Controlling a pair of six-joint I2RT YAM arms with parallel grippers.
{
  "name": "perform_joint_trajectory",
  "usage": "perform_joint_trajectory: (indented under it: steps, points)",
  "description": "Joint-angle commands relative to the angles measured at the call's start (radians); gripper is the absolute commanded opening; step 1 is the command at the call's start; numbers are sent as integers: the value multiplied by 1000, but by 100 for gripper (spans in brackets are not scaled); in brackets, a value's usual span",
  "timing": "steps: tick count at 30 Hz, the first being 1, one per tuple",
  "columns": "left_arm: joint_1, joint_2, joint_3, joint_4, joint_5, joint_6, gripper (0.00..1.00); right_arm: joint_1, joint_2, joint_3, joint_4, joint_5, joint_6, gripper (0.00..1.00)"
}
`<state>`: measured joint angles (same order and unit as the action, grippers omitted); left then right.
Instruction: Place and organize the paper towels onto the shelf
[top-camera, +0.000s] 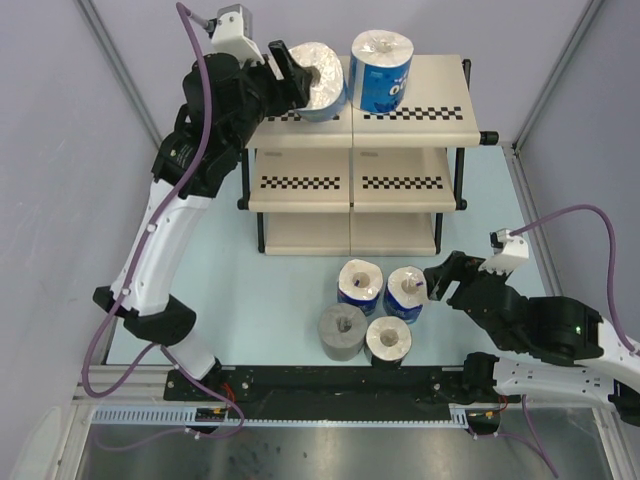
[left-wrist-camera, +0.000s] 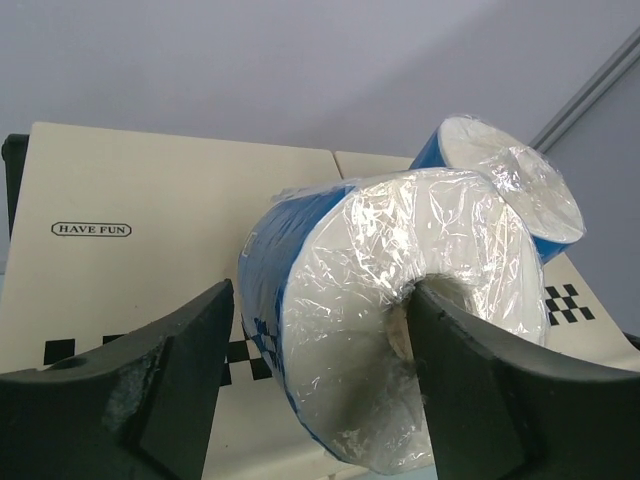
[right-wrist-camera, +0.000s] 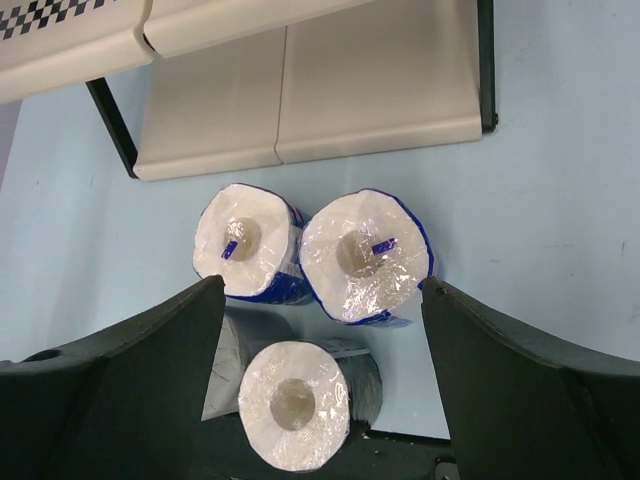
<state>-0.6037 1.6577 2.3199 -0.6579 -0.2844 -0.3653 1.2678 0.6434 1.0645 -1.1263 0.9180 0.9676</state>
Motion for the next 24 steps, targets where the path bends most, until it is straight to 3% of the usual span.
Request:
perform_joint_trajectory:
  steps: [1, 24]
  points:
    - [4, 8, 30, 40, -9, 16, 76, 4, -16, 2, 0, 36, 16, 84]
    - [22, 71, 52, 236, 37, 83, 86, 7, -85, 2, -7, -2, 22, 84]
